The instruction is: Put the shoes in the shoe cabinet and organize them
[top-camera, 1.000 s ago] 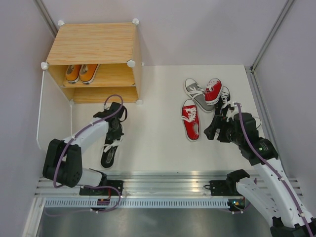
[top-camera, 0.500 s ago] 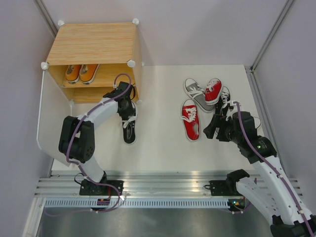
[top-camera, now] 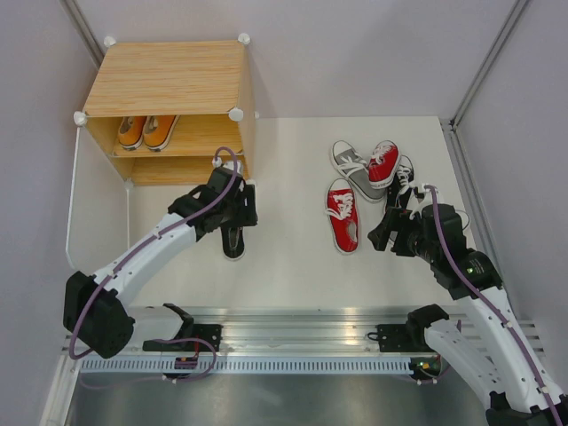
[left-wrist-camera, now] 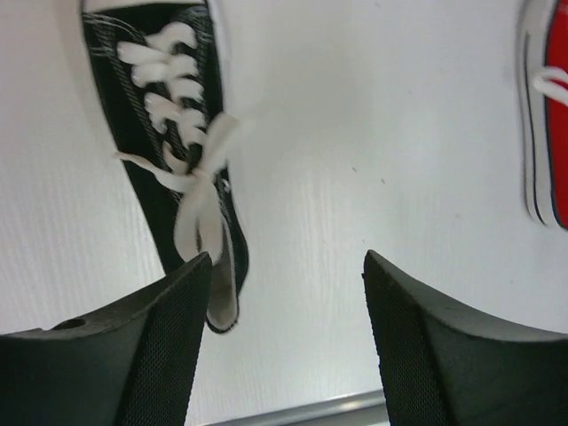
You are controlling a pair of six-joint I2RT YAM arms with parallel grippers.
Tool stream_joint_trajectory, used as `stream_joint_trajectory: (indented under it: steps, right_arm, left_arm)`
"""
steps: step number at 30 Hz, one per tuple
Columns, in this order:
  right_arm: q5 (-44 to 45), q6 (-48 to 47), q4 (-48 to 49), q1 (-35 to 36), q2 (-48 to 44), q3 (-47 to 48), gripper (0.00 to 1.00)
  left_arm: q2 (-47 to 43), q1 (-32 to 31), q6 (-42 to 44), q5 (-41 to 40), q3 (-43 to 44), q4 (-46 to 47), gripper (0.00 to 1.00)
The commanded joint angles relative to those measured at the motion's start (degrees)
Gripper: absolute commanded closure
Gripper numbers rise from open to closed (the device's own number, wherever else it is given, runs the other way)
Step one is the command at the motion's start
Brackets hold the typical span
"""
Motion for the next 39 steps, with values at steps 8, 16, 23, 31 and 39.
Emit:
stream_joint_trajectory:
  steps: [8,16,23,31,39]
  right_arm:
    - [-2.5,-0.2,0.6,0.3,0.6,-0.3,0.12]
    - [-2.8,-1.0,0.5,0.3,1.3,-0.1,0.12]
    - [-1.9,-1.4,0.2,0.3,1.4,-0.3,0.12]
    - [-2.5,-1.0,1.4,0.3,2.1,-0.7,0.12]
    - [-2.0,-1.0,1.0,0.3,2.0,-0.1,0.12]
  left_arm:
    - [1.4,-10.5,-1.8,-11.4,-6.0,-3.4,0.33]
    - [8.1,-10.5,0.8,-11.3,-6.7,-0.5,0.4]
    - [9.0,-10.5,-2.0,-8.1,-9.3,-0.2,0.55]
    - [7.8,-10.5,-2.7,-10.4,-9.0,-1.3,0.87]
    - [3.4,-10.5,-2.1,-15.3,-7.4,-3.5,0.98]
